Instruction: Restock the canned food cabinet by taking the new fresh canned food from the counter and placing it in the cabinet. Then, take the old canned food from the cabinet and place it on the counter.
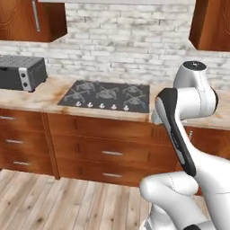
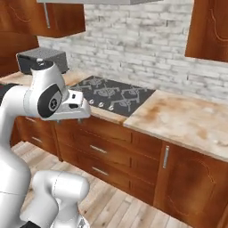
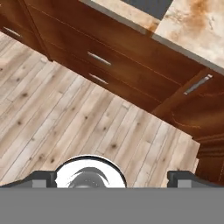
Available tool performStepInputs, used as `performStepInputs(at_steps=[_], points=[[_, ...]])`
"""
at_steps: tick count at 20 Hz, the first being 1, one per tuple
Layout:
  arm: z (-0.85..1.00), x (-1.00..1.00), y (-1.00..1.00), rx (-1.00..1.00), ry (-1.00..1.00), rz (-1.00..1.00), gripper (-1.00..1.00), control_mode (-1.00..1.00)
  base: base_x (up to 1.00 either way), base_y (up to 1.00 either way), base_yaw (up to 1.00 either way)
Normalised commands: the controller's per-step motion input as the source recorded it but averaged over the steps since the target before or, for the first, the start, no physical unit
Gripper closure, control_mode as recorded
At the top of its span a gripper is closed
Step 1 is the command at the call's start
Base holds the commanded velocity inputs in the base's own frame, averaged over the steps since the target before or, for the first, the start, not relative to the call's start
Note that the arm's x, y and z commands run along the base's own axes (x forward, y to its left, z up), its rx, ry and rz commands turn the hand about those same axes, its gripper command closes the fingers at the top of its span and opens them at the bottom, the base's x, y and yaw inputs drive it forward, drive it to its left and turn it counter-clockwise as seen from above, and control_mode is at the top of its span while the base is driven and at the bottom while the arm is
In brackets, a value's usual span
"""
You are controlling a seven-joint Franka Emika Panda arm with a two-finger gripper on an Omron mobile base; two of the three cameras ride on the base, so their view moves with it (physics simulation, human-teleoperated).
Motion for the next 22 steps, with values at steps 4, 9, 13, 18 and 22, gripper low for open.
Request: performStepInputs(at_steps=[4,9,13,18,22], points=[[0.0,0.0,0.0,0.0,0.0,0.0,-1.0,1.0,0.11,0.0,1.0],[0.0,0.0,0.0,0.0,0.0,0.0,-1.0,1.0,0.02,0.0,1.0],[0.0,0.0,0.0,0.0,0.0,0.0,-1.0,1.0,0.0,0.0,1.0],[0.0,0.0,0.0,0.0,0.0,0.0,-1.0,1.0,0.34,0.01,0.93],[0.0,0.0,0.0,0.0,0.0,0.0,-1.0,1.0,1.0,0.1,0.4]])
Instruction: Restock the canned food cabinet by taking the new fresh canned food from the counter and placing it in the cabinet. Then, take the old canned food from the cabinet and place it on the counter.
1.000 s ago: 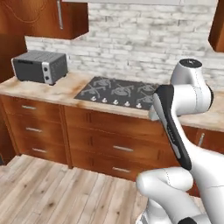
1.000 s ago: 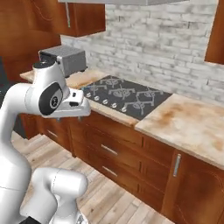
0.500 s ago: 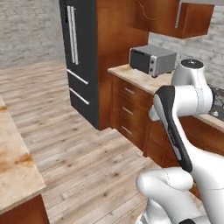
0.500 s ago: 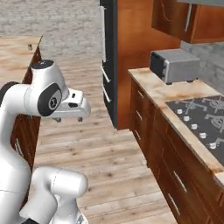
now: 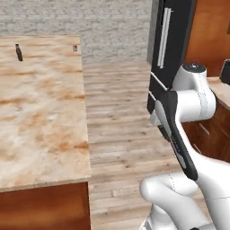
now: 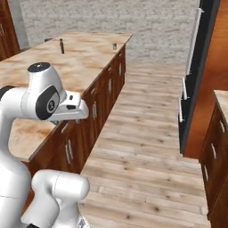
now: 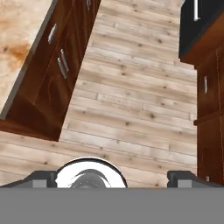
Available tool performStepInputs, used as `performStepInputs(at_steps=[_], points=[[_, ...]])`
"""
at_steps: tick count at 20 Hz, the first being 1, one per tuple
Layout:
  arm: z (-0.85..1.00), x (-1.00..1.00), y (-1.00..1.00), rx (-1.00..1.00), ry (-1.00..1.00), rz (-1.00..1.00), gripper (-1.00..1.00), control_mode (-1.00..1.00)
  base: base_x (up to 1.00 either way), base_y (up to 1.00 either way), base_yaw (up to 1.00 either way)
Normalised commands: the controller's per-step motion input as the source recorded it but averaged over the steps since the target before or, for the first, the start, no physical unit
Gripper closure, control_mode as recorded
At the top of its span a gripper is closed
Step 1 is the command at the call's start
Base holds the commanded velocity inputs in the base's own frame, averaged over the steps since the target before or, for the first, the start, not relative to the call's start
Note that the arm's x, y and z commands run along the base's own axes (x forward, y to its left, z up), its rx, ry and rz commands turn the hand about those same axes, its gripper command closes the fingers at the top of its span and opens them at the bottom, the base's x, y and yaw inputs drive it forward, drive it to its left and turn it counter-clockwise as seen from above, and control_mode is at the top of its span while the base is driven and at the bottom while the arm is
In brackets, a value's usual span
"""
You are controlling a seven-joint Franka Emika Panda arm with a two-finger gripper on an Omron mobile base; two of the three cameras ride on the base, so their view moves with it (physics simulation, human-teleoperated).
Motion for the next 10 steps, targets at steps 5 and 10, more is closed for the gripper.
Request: performStepInputs(at_steps=[5,10], points=[[0.0,0.0,0.0,0.0,0.0,0.0,-1.0,1.0,1.0,-0.21,0.26],[0.0,0.0,0.0,0.0,0.0,0.0,-1.0,1.0,1.0,-0.31,0.18]])
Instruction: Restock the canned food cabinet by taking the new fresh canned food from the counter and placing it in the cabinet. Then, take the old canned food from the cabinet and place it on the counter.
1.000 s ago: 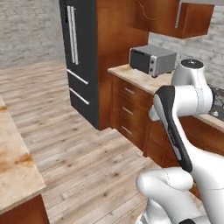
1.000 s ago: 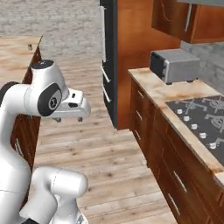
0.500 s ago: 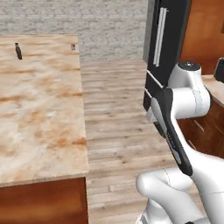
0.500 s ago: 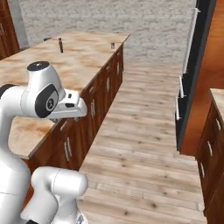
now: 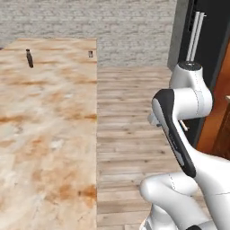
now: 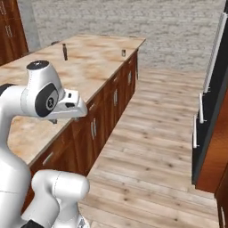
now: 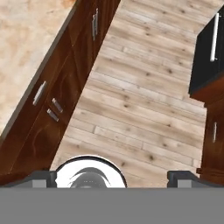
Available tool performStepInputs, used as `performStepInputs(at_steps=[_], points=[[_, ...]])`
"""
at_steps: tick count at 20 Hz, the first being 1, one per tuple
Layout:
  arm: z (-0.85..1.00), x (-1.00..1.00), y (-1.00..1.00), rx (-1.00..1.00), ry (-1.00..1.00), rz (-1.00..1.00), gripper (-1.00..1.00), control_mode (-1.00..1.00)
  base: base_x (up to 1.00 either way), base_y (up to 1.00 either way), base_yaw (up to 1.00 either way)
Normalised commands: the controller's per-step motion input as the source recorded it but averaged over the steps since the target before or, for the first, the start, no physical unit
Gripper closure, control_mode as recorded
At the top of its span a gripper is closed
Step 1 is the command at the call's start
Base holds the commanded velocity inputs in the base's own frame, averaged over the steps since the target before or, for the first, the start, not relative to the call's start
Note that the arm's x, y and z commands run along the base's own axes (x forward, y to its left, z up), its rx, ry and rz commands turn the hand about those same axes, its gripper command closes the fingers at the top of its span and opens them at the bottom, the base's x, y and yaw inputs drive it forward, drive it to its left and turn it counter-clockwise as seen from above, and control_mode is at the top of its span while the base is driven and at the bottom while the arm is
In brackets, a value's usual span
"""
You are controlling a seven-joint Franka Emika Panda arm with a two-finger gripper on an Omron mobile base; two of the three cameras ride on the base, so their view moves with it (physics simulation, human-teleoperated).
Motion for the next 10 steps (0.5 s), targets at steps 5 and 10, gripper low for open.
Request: performStepInputs(at_steps=[5,10], points=[[0.0,0.0,0.0,0.0,0.0,0.0,-1.0,1.0,1.0,-0.64,0.07],[0.0,0.0,0.0,0.0,0.0,0.0,-1.0,1.0,1.0,-0.66,0.01]])
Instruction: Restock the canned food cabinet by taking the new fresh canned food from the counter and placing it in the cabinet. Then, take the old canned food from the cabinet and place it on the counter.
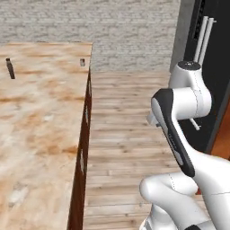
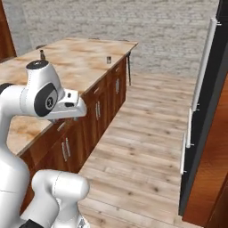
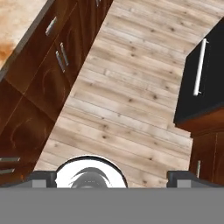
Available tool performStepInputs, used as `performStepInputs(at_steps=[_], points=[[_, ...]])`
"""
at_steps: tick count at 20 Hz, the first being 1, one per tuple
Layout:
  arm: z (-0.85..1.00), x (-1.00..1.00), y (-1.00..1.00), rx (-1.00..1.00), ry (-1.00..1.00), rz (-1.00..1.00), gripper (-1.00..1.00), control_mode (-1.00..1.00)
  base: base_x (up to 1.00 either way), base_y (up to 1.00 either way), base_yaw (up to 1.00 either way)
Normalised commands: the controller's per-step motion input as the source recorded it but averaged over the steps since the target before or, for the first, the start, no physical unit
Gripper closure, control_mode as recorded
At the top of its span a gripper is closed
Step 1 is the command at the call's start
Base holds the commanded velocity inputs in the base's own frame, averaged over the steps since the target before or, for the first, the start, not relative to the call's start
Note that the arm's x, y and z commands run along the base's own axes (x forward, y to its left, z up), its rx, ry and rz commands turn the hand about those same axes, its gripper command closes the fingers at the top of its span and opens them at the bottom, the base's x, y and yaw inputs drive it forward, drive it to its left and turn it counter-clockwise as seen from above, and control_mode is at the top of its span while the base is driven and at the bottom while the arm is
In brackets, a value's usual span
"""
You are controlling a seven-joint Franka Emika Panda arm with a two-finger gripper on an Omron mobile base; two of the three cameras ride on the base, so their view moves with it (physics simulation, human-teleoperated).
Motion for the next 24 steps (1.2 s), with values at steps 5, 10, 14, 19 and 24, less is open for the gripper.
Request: performStepInputs(at_steps=[5,10,14,19,24], points=[[0.0,0.0,0.0,0.0,0.0,0.0,-1.0,1.0,1.0,-0.1,0.01],[0.0,0.0,0.0,0.0,0.0,0.0,-1.0,1.0,1.0,0.0,0.03],[0.0,0.0,0.0,0.0,0.0,0.0,-1.0,1.0,1.0,0.0,0.05],[0.0,0.0,0.0,0.0,0.0,0.0,-1.0,1.0,1.0,0.0,0.06],[0.0,0.0,0.0,0.0,0.0,0.0,-1.0,1.0,1.0,0.0,0.05]])
